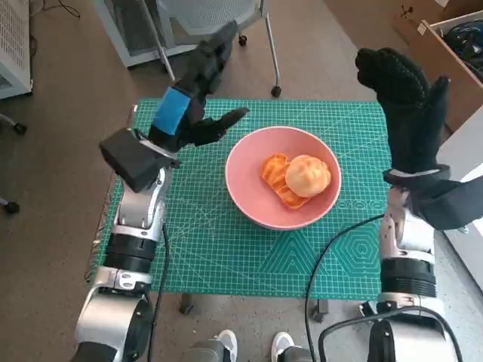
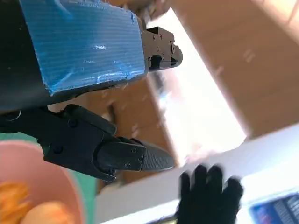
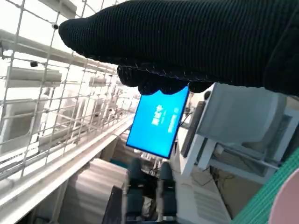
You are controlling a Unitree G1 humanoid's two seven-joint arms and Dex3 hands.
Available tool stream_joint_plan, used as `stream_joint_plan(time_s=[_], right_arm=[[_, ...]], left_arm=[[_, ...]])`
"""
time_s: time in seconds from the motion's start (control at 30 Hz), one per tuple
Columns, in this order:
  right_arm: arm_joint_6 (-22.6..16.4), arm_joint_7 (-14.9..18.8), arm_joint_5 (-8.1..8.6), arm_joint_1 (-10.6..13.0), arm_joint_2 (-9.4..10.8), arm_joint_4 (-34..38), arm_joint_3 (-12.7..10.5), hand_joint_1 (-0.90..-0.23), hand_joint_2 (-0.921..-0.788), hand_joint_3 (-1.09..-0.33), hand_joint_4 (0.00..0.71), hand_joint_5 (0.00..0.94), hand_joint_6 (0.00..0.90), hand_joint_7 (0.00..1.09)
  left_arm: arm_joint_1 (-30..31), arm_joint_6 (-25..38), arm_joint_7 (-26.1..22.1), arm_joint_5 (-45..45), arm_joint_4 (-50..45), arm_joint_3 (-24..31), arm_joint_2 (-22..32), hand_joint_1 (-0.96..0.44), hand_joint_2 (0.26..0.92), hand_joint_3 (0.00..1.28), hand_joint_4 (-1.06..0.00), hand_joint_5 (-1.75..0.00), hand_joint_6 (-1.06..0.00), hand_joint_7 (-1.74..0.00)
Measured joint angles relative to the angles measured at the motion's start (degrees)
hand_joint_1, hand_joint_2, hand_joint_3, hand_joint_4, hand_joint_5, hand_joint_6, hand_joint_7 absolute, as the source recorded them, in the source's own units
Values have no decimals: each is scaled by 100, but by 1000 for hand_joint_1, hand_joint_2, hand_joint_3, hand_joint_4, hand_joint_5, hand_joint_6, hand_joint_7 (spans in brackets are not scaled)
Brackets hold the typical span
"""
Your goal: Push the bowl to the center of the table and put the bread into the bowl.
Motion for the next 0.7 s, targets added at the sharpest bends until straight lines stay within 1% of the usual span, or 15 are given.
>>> stream_joint_plan(time_s=[0.17,0.47,0.7], right_arm=[[53,-1,-4,-24,-9,-58,16,-635,-921,-785,184,3,91,413],[112,-32,-41,-116,-25,-103,30,-644,-921,-775,181,1,100,397],[265,-99,-53,-134,-26,-229,42,-651,-921,-761,191,5,105,385]], left_arm=[[170,-53,-4,-218,-259,108,-44,-666,921,392,-4,0,-2,-287],[271,77,-39,-470,-729,205,-77,-636,921,404,1,1,1,-284],[368,192,-53,-585,-964,222,-112,-617,921,408,1,1,1,-275]])
